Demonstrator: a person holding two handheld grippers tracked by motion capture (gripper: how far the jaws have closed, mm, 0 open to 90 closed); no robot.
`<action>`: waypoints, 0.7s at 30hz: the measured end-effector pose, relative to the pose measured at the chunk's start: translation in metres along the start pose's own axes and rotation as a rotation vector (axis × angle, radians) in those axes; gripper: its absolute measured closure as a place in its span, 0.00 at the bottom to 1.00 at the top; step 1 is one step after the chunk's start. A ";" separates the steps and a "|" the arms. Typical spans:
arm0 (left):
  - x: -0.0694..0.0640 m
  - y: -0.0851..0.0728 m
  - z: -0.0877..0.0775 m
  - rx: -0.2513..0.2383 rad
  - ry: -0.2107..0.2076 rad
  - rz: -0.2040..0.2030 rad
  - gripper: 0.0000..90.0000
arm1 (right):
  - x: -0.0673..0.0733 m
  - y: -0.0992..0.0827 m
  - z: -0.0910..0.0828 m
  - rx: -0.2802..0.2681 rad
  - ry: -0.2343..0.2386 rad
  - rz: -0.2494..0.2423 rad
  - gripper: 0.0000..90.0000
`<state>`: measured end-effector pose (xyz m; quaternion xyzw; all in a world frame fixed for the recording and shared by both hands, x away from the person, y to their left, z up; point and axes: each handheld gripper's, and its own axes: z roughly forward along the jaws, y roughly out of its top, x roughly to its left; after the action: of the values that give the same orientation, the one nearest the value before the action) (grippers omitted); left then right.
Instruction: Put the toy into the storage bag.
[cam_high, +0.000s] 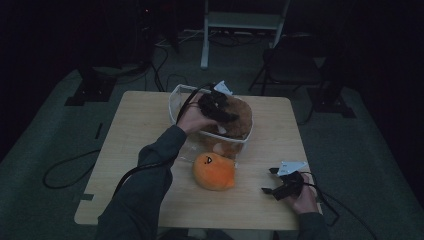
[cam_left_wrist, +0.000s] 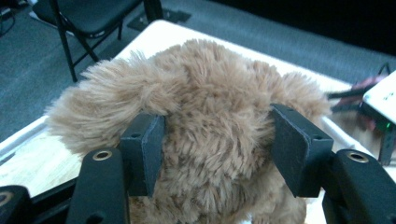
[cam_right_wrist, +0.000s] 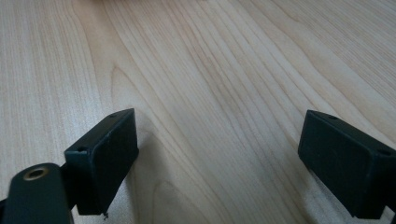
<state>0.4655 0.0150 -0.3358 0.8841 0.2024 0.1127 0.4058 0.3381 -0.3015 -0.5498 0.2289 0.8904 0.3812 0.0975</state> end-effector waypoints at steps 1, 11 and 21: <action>0.001 0.000 -0.001 -0.015 -0.003 -0.009 0.43 | 0.000 0.000 0.000 -0.001 0.000 0.000 0.13; -0.003 0.004 -0.005 -0.175 -0.022 -0.002 0.47 | 0.000 0.000 0.000 -0.001 0.000 0.000 0.13; -0.010 0.005 0.010 0.038 -0.078 0.051 0.59 | 0.000 0.000 0.000 -0.001 0.000 0.000 0.13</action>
<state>0.4613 0.0004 -0.3385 0.9001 0.1661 0.0846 0.3938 0.3381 -0.3015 -0.5499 0.2288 0.8902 0.3817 0.0976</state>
